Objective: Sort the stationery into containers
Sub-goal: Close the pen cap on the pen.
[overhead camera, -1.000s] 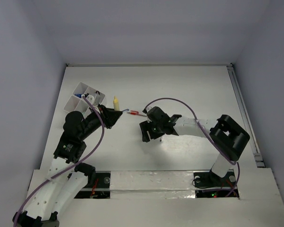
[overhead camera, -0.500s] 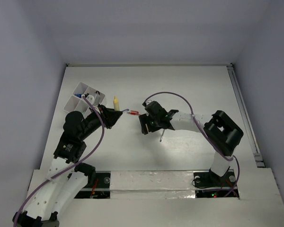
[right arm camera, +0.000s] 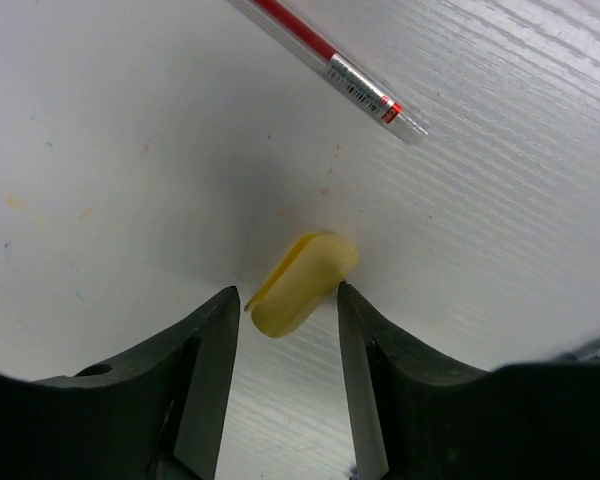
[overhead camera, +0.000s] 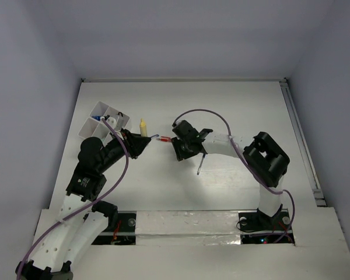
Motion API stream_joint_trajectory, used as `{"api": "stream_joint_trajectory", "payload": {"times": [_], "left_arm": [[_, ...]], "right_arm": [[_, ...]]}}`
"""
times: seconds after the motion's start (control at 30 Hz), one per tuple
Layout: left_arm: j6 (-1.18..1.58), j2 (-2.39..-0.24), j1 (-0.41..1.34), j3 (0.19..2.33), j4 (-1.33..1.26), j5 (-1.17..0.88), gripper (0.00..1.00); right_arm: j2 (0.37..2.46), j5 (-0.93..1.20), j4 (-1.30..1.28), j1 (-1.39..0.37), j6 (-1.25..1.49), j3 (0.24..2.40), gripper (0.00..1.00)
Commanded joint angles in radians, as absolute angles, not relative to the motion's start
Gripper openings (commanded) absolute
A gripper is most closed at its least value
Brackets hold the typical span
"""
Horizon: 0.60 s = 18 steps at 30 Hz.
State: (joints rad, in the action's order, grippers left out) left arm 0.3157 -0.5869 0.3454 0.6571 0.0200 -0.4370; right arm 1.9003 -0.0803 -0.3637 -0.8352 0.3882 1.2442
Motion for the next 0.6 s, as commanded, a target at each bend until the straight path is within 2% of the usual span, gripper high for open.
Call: {"api": "stream_joint_trajectory", "payload": {"times": [0.0,0.27,0.57], "left_arm": [[0.313,-0.580,0.342,0.690,-0.026,-0.454,0.00],[0.313,-0.566,0.342,0.690,-0.023,-0.453,0.00],[0.310,-0.549,0.342,0.690,-0.015,-0.446,0.00]], "right_arm": [[1.924,-0.144,-0.475,-0.833,0.374,1.307,0.49],[2.034,-0.276,-0.673,-0.876,0.370,1.477,0.52],[2.117,-0.347,-0.784,-0.885,0.390,1.594,0.53]]}}
